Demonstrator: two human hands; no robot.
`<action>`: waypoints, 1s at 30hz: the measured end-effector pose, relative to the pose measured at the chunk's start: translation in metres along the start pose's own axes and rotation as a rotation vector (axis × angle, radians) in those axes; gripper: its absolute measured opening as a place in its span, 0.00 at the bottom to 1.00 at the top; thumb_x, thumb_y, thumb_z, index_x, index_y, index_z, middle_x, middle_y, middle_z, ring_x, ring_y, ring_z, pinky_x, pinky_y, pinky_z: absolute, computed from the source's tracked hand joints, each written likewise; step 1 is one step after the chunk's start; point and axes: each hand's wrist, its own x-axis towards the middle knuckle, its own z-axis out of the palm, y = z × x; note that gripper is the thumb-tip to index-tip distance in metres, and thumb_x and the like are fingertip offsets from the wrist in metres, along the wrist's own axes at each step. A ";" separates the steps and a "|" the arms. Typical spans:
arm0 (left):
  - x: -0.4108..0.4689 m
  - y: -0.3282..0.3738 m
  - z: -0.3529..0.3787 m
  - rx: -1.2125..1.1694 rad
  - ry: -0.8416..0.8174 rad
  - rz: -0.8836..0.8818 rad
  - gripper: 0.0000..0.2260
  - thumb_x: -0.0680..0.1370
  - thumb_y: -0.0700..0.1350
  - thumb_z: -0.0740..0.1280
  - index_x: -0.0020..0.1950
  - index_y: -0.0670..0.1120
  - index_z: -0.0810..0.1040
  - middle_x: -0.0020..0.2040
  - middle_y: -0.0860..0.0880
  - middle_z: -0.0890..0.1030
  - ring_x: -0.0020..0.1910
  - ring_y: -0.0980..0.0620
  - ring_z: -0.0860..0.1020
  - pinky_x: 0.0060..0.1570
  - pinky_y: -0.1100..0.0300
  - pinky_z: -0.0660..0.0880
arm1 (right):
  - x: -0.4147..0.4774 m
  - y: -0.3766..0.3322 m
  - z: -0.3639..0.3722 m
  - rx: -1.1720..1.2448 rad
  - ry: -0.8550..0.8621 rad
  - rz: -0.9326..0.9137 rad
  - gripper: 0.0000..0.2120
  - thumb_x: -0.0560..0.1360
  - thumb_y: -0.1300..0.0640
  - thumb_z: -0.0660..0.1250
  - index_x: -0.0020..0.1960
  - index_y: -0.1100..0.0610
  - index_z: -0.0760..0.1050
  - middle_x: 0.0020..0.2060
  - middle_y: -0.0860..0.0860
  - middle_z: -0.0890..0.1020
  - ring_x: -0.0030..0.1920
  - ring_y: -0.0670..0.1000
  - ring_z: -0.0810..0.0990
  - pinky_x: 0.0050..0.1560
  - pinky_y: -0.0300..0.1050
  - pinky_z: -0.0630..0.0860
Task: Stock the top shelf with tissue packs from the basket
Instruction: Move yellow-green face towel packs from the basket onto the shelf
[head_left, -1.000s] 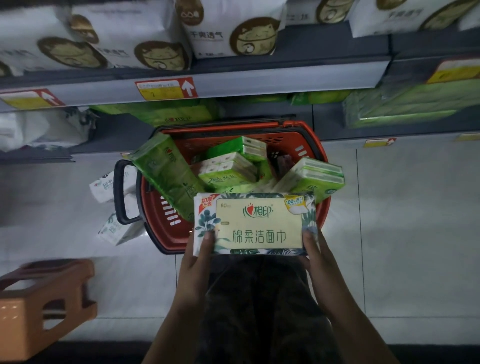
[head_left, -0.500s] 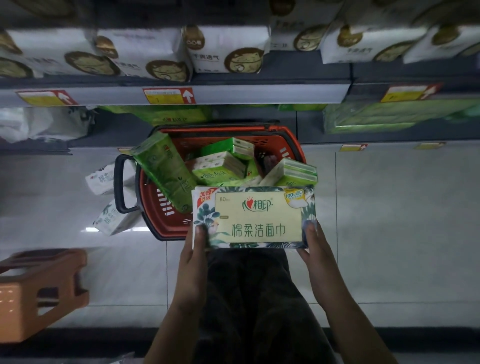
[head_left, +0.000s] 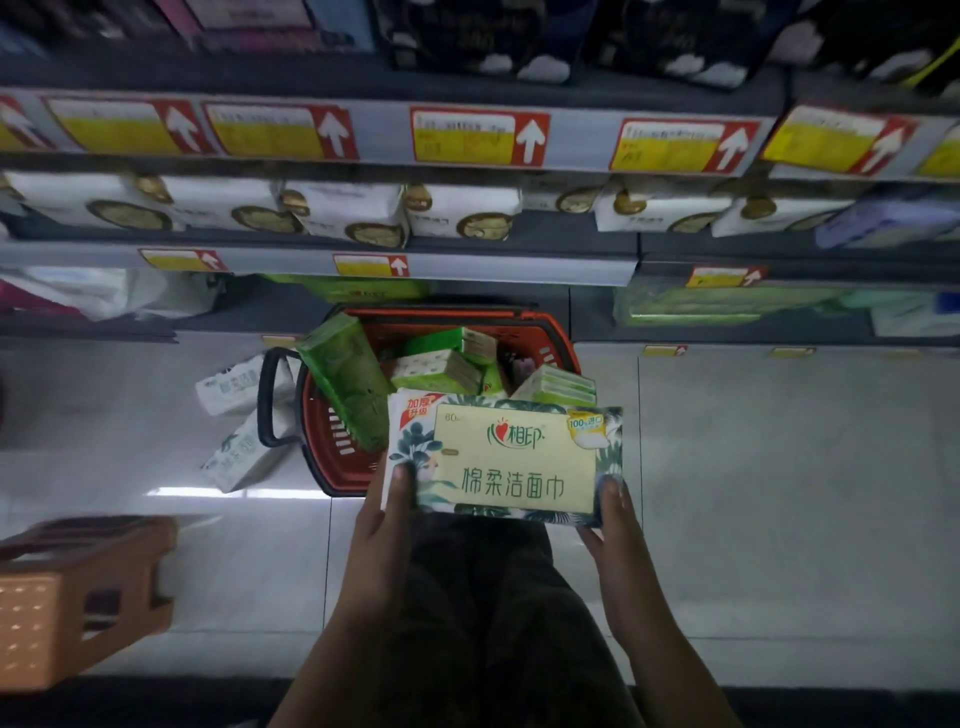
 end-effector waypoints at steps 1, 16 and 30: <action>-0.004 0.007 0.001 0.003 0.008 0.015 0.20 0.78 0.59 0.55 0.65 0.53 0.74 0.55 0.53 0.84 0.53 0.58 0.82 0.42 0.71 0.76 | -0.004 -0.003 0.000 -0.001 -0.003 -0.011 0.41 0.51 0.16 0.55 0.57 0.35 0.67 0.43 0.33 0.81 0.49 0.31 0.78 0.49 0.31 0.73; -0.055 0.102 0.008 -0.041 -0.065 0.156 0.18 0.76 0.54 0.62 0.63 0.48 0.76 0.54 0.47 0.84 0.52 0.49 0.83 0.42 0.63 0.80 | -0.058 -0.096 -0.018 0.086 -0.038 -0.137 0.13 0.74 0.33 0.56 0.56 0.35 0.66 0.49 0.40 0.82 0.47 0.35 0.81 0.42 0.29 0.76; -0.097 0.186 0.021 -0.022 -0.077 0.453 0.09 0.79 0.44 0.64 0.55 0.53 0.81 0.49 0.57 0.85 0.50 0.58 0.83 0.43 0.67 0.78 | -0.106 -0.194 -0.051 0.038 -0.106 -0.404 0.29 0.66 0.27 0.59 0.64 0.35 0.63 0.66 0.41 0.72 0.67 0.44 0.70 0.69 0.48 0.66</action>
